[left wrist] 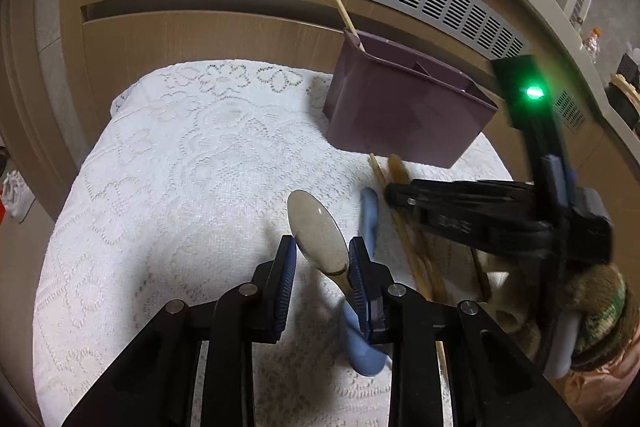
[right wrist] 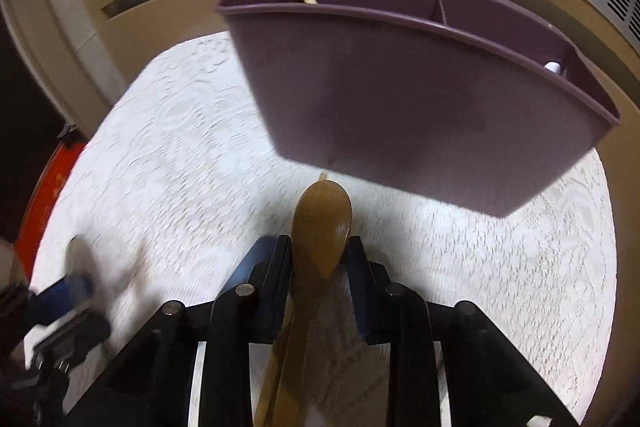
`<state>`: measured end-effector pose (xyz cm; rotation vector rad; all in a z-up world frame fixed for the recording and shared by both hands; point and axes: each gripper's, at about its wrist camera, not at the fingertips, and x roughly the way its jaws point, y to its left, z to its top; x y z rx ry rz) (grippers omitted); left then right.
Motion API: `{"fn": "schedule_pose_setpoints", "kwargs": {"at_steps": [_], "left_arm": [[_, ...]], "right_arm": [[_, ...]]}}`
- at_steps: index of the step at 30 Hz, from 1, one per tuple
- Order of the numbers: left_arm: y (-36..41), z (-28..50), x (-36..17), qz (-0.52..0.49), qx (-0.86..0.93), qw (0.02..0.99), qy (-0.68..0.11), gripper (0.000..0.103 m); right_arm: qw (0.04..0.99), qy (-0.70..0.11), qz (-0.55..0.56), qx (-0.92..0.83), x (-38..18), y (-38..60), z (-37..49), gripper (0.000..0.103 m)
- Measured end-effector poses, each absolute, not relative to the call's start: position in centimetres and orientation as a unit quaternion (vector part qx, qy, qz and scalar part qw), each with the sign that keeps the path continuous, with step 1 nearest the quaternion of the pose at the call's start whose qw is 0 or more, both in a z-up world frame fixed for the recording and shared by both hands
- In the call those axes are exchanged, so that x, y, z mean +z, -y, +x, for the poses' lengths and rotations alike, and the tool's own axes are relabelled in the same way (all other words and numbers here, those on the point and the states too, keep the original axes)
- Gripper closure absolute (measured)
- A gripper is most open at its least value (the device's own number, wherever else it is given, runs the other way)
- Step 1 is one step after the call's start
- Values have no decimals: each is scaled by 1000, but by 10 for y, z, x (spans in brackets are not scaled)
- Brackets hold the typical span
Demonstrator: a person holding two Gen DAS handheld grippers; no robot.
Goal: Organize utensils
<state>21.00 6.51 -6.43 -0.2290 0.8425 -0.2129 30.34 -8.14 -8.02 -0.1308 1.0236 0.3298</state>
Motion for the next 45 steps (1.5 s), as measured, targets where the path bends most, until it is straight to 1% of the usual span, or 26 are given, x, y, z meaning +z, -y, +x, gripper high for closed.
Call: {"fn": "schedule_pose_setpoints", "kwargs": {"at_steps": [6,9,18,19,21,22,23,24,27,31,33,34,35,36,38,42,43,44,45], "left_arm": [[-62,211,-73,-121,-115,890,-424,76],[-59,216,-81,-125,-116,879,-444,75],[-58,232,-99,-168,-98,846,-497,74],[-59,234,-99,-175,-97,842,-501,72],[-59,241,-97,-189,-94,836,-506,65],[-59,244,-96,-193,-92,834,-508,59],[-56,248,-96,-192,-88,833,-511,55],[-53,250,-95,-191,-83,833,-512,54],[-39,256,-95,-175,-73,837,-513,48],[-20,262,-95,-125,-50,853,-504,48],[-16,260,-96,-108,-48,861,-494,53],[-15,258,-97,-101,-47,865,-489,60],[-15,255,-97,-96,-47,870,-482,68],[-18,253,-98,-101,-53,871,-478,68],[-24,247,-98,-110,-65,871,-474,68],[-32,234,-94,-109,-75,878,-460,68],[-34,231,-92,-111,-78,879,-457,68],[-38,228,-89,-114,-80,880,-454,68],[-39,227,-88,-117,-81,881,-452,68]], "right_arm": [[872,-453,-56,177,-54,105,264,77],[879,-440,-48,177,-43,119,250,77],[892,-414,-45,176,-25,143,228,78],[892,-413,-45,176,-25,145,226,78],[894,-411,-45,175,-25,148,225,78],[894,-410,-45,174,-24,148,224,78],[895,-409,-46,173,-24,149,224,81],[895,-409,-48,172,-26,148,224,83],[895,-409,-47,172,-28,148,221,84],[895,-407,-49,174,-30,149,218,84],[893,-411,-41,181,-30,152,218,84],[891,-413,-36,182,-31,154,218,83],[890,-417,-30,185,-32,156,219,82],[885,-425,-23,187,-35,159,223,82],[882,-432,-19,184,-40,159,228,76],[874,-453,-20,176,-54,147,245,70],[873,-455,-23,173,-56,143,249,66],[874,-456,-26,168,-58,138,253,59],[875,-456,-28,162,-61,134,259,54]]}}
